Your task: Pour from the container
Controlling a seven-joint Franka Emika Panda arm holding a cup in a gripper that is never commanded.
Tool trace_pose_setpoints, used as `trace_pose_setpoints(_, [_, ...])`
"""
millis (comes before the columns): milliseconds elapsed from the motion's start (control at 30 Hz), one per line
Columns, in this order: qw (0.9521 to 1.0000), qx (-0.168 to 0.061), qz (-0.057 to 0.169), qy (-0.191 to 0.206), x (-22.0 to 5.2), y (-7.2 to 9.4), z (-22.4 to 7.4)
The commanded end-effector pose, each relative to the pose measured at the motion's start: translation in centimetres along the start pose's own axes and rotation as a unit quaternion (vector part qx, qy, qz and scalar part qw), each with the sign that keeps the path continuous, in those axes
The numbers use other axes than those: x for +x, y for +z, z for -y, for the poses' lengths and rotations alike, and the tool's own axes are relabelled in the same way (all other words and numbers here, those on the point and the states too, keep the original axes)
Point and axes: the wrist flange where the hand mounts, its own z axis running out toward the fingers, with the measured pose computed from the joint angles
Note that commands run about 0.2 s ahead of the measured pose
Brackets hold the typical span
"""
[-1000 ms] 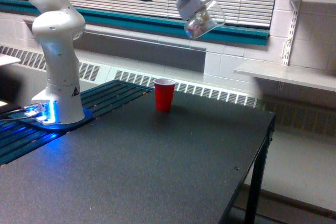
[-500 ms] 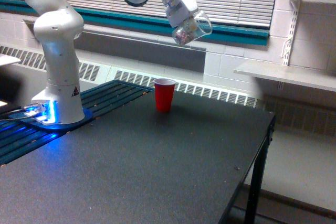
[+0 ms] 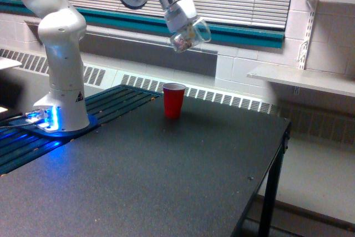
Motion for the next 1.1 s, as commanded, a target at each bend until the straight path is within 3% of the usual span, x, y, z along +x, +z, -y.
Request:
trace_pose_setpoints(33, [0.9996, -0.009, 0.024, 0.013, -2.5, 0.9, -0.8])
trace_pose_setpoints(400, [0.9979, -0.024, 0.055, 0.024, -5.5, 2.1, -1.8])
trace_pose_setpoints(1100, [0.9931, -0.039, 0.111, 0.0, -9.7, 4.2, 2.0])
